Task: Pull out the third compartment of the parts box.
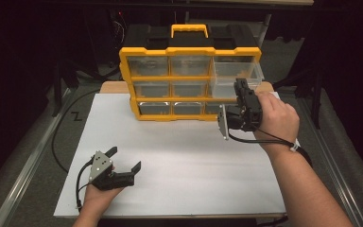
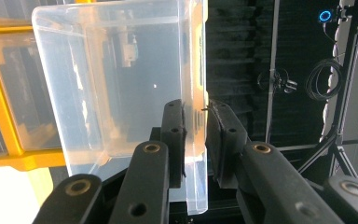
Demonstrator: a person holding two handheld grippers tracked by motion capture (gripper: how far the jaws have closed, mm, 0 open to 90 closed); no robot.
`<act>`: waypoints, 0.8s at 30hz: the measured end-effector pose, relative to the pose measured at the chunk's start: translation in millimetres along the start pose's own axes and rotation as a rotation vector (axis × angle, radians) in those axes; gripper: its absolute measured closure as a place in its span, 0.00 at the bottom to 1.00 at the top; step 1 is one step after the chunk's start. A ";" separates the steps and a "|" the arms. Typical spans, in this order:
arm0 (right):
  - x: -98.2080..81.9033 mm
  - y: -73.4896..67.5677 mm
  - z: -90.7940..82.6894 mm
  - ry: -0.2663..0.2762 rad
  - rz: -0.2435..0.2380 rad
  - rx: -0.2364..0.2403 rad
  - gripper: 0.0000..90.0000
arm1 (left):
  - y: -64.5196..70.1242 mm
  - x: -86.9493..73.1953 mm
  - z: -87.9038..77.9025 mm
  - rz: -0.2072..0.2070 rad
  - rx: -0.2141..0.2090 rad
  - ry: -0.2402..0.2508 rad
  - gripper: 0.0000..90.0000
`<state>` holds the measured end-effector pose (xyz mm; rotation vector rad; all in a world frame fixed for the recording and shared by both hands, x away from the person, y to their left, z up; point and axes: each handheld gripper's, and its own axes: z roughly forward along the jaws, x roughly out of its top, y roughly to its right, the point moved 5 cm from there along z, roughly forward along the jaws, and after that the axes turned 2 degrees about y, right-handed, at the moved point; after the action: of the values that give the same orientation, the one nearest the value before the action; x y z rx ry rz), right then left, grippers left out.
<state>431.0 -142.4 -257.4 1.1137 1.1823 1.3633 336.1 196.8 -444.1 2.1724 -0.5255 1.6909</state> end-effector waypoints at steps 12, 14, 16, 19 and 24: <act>4.8 -1.3 -14.3 0.040 0.018 0.047 0.68 | -1.2 -0.3 -0.3 -0.001 0.004 -0.001 0.01; 4.6 -4.9 -19.0 0.049 0.017 0.060 0.65 | -1.6 -0.2 -0.7 -0.004 0.006 0.000 0.01; 3.9 -10.2 -24.0 0.054 0.027 0.072 0.63 | -2.2 0.0 -1.1 -0.006 0.009 0.002 0.01; 2.9 -19.5 -29.8 0.062 0.025 0.088 0.60 | -3.0 0.0 -1.4 -0.007 0.013 0.002 0.01; -0.7 -48.3 -39.8 0.064 0.036 0.128 0.57 | -4.1 -0.3 -2.1 -0.006 0.019 0.002 0.01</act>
<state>396.6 -144.5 -309.7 1.1933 1.3171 1.3752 336.2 201.4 -444.0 2.1829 -0.5042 1.7015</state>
